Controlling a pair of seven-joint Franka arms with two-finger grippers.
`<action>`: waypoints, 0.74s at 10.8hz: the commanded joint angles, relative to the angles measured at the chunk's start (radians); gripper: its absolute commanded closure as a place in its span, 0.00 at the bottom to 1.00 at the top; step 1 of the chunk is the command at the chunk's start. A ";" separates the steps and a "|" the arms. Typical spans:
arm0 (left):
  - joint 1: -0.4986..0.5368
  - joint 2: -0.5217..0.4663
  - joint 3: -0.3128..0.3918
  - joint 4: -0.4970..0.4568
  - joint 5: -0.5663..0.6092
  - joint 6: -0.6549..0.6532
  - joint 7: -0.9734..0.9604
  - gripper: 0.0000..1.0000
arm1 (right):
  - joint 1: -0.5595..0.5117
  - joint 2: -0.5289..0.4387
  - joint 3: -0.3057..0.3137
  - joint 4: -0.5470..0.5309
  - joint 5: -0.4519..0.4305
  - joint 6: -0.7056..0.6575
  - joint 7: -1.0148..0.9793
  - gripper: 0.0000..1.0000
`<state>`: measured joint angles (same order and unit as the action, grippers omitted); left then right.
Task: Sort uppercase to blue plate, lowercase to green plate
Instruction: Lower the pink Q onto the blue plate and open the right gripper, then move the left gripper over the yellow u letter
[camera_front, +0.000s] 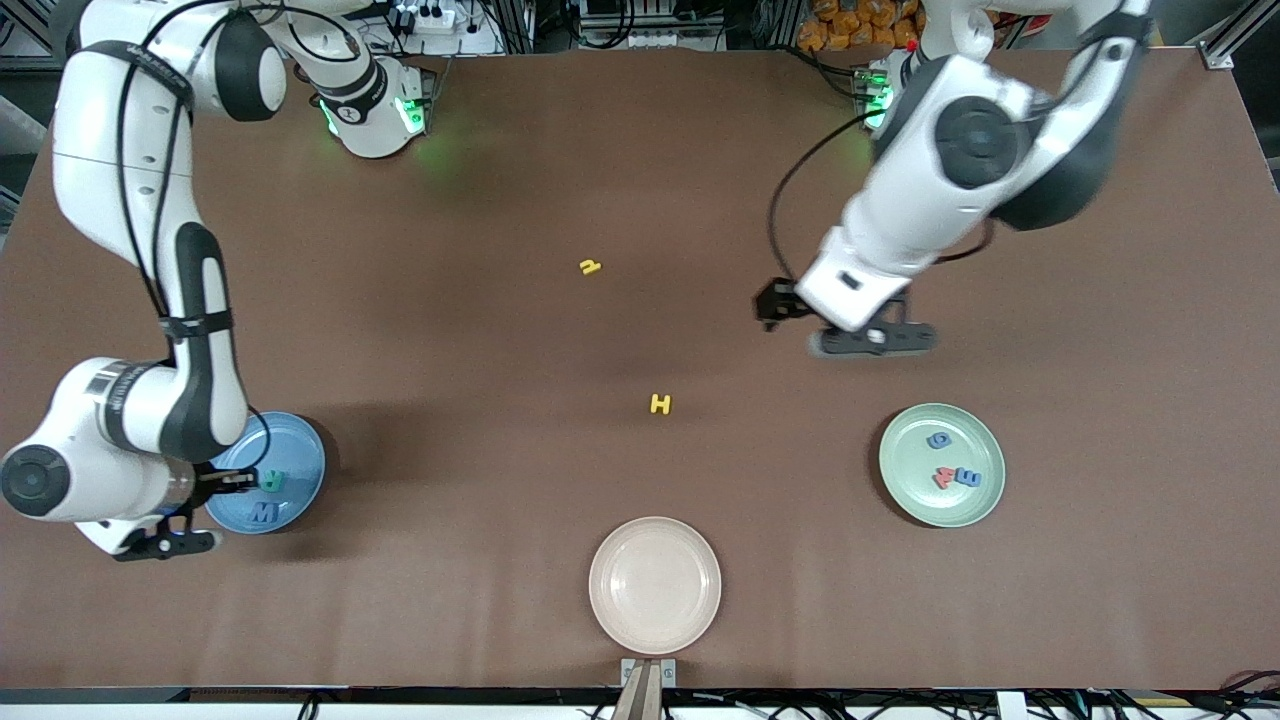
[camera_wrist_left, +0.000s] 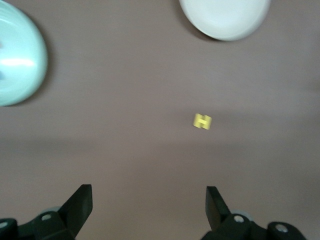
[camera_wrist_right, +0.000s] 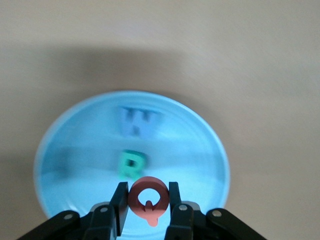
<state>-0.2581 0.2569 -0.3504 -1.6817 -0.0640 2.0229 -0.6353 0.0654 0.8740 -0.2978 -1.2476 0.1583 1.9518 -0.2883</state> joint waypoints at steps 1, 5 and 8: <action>-0.044 0.088 -0.094 0.011 0.125 0.077 -0.095 0.00 | -0.024 0.000 0.016 -0.030 0.009 0.002 -0.005 0.00; -0.156 0.229 -0.202 0.013 0.280 0.149 -0.095 0.00 | 0.008 0.003 0.016 -0.030 0.009 0.068 0.023 0.00; -0.262 0.344 -0.203 0.019 0.415 0.189 -0.044 0.07 | 0.031 0.011 0.034 -0.029 0.012 0.111 0.109 0.00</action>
<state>-0.4828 0.5418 -0.5524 -1.6856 0.2987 2.1861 -0.7135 0.0831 0.8835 -0.2712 -1.2750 0.1622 2.0452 -0.2201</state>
